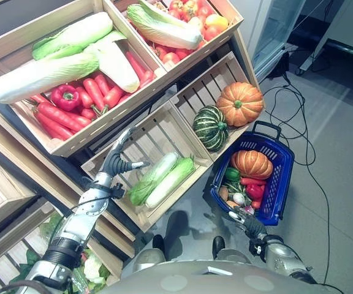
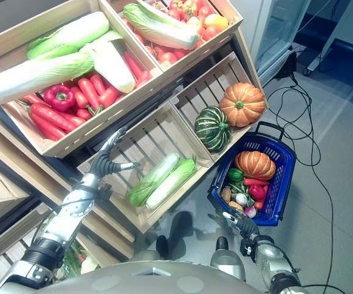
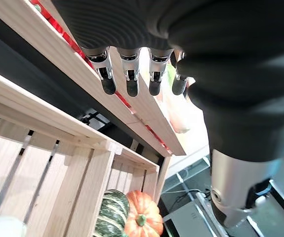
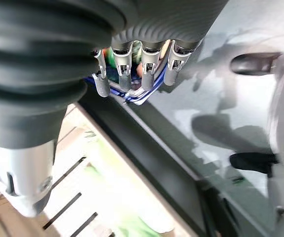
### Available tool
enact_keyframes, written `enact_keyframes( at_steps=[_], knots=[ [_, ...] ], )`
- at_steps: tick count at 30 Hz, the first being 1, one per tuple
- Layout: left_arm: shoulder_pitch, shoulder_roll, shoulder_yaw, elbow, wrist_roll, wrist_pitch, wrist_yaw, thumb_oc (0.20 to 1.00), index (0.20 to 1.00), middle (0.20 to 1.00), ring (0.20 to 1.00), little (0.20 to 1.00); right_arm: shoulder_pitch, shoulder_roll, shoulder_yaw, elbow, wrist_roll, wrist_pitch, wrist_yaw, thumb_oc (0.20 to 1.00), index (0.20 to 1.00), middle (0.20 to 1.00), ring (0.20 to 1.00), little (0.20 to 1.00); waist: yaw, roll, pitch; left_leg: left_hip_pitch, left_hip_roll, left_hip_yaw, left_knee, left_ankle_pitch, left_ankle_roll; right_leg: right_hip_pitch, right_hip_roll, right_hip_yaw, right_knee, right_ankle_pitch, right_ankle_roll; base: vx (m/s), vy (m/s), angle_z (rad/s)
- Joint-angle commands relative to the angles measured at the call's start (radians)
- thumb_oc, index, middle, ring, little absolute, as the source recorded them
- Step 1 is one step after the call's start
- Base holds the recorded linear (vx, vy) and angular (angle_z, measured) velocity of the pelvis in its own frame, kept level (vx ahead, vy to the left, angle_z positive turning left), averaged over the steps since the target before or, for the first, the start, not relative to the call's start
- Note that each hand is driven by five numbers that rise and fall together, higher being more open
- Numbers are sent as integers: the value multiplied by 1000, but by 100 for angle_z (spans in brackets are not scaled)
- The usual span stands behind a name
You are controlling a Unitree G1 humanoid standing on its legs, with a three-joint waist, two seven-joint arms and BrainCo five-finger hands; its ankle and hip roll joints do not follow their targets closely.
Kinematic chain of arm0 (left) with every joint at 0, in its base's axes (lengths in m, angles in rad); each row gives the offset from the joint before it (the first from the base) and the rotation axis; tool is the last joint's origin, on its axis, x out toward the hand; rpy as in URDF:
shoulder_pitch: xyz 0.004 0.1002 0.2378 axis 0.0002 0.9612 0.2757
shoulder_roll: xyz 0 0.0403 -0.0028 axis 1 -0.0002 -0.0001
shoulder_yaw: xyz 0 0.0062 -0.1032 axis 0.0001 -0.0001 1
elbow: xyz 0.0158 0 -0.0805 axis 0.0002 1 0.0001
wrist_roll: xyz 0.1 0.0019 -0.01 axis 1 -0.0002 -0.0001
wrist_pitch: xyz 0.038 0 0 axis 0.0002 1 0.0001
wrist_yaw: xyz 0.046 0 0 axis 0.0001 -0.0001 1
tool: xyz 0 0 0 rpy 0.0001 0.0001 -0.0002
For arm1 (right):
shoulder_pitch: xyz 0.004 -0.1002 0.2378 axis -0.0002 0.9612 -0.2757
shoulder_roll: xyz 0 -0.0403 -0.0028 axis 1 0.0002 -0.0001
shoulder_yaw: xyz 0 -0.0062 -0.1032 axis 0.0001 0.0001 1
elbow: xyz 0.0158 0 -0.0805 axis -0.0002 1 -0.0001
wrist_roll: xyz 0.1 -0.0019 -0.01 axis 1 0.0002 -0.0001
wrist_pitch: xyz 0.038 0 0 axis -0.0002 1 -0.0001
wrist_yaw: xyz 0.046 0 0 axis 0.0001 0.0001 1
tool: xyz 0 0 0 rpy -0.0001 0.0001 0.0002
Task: Pick up fruits and vegetables into the basket
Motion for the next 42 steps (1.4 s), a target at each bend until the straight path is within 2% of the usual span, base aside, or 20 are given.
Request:
enact_keyframes(
  at_steps=[1, 8, 9, 13, 18, 25, 30, 36, 42],
  knots=[
    [-98, 32, -19, -11, 75, 79, 131, 1000, 1000, 1000, 1000, 1000, -13, 13, 24, -122, 40, -13, -31, 1000, 1000, 1000, 1000, 1000, -31, -48, 34, -40, -32, -12, 58, -111, 55, -77, -106, -14, 185, -110, 65, -32, -3, -8],
    [-246, 10, -126, 127, 22, 295, 294, 1000, 1000, 1000, 1000, 1000, -33, -52, 72, -294, 68, -3, -73, 1000, 1000, 1000, 1000, 1000, -101, -32, 119, -122, -32, -4, 115, -105, 52, -207, -99, 24, 274, -125, 53, -94, 8, -12],
    [-265, 8, -136, 151, -5, 309, 308, 1000, 1000, 1000, 1000, 1000, -36, -60, 79, -311, 74, -7, -78, 1000, 1000, 1000, 1000, 1000, -110, -32, 131, -133, -33, -2, 119, -102, 51, -223, -95, 31, 284, -127, 52, -114, 6, -13],
    [-316, -13, -150, 223, -40, 327, 377, 1000, 1000, 1000, 1000, 1000, -44, -81, 90, -366, 82, -20, -96, 1000, 1000, 1000, 1000, 1000, -138, -34, 175, -169, -32, 9, 128, -93, 48, -277, -85, 52, 309, -129, 50, -101, -11, -19],
    [-337, -11, -158, 253, -15, 322, 413, 1000, 1000, 1000, 1000, 1000, -52, -96, 89, -392, 92, -36, -104, 1000, 1000, 1000, 1000, 1000, -155, -38, 216, -204, -32, 21, 142, -88, 46, -326, -75, 63, 330, -128, 47, -76, -23, -15],
    [-334, -58, -152, 351, -35, 362, 492, 1000, 1000, 1000, 1000, 1000, -65, -119, 82, -397, 98, -46, -113, 1000, 1000, 1000, 1000, 1000, -172, -27, 255, -242, -35, 32, 180, -83, 40, -367, -74, 73, 360, -131, 37, -34, 25, -3],
    [-393, -82, -154, 459, -66, 401, 544, 1000, 1000, 1000, 1000, 1000, -99, -130, 95, -410, 106, -40, -135, 1000, 1000, 1000, 1000, 1000, -186, -29, 285, -295, -35, 45, 223, -80, 38, -425, -71, 79, 401, -132, 29, -54, 18, -5],
    [-540, -17, -138, 612, -121, 463, 586, 1000, 1000, 1000, 1000, 1000, -137, -174, 112, -458, 123, -11, -148, 1000, 1000, 1000, 1000, 1000, -222, -46, 335, -378, -31, 70, 294, -85, 36, -526, -59, 97, 485, -148, 17, -45, 19, -3],
    [-648, 57, -119, 715, -150, 483, 576, 1000, 1000, 1000, 1000, 1000, -150, -205, 127, -491, 142, -8, -158, 1000, 1000, 1000, 1000, 1000, -246, -60, 359, -441, -25, 88, 338, -87, 34, -594, -41, 116, 527, -154, 9, -23, 5, -5]
  ],
)
